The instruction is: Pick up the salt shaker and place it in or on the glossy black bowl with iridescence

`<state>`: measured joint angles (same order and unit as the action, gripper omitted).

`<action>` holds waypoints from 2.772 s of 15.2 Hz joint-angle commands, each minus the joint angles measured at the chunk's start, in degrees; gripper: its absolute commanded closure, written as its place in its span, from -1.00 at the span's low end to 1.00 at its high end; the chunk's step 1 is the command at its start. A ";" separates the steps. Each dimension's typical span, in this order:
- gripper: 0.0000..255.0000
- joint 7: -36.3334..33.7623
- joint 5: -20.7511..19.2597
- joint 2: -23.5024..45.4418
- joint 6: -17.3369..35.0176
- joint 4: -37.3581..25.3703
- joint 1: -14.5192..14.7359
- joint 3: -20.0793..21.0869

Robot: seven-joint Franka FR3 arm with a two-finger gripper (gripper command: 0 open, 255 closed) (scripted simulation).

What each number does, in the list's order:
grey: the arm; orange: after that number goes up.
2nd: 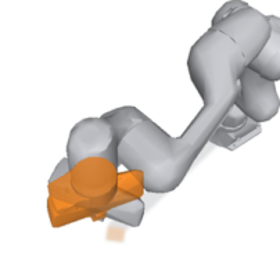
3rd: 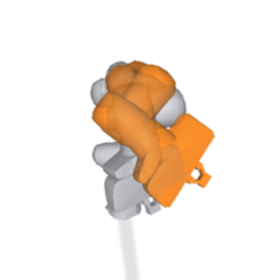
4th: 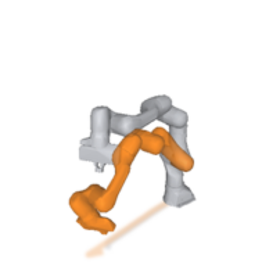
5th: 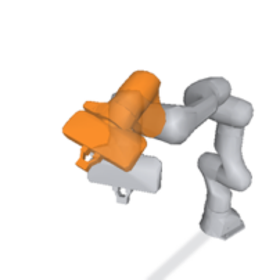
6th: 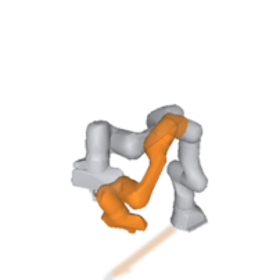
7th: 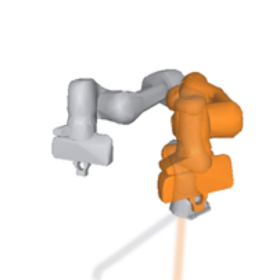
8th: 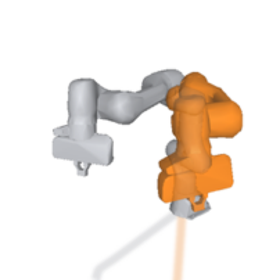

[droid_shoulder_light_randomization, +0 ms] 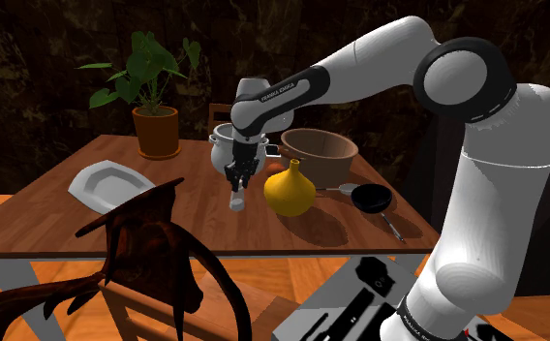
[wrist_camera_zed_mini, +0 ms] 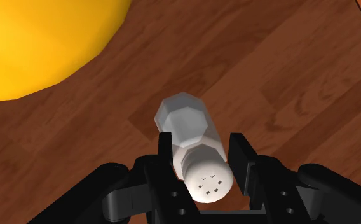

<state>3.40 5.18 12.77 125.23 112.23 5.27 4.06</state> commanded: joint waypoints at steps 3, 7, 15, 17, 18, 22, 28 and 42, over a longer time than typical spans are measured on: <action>1.00 0.00 0.00 0.00 -0.02 0.01 0.00 0.00; 1.00 -0.15 -0.04 -1.04 -2.05 -0.98 -0.03 -0.01; 1.00 -0.57 -0.14 -3.34 -7.66 -4.31 -0.10 -0.04; 1.00 -0.68 -0.16 -3.81 -9.08 -5.26 -0.11 -0.05; 1.00 -0.73 -0.18 -4.03 -9.79 -5.76 -0.12 -0.05; 1.00 -0.94 -0.23 -4.80 -12.68 -7.89 -0.15 -0.07; 1.00 -1.27 -0.31 -5.59 -17.08 -11.50 -0.19 -0.09; 1.00 3.45 0.12 -14.17 -22.86 -8.27 -2.95 -2.45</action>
<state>5.60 5.23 -0.02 102.22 102.29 2.93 2.18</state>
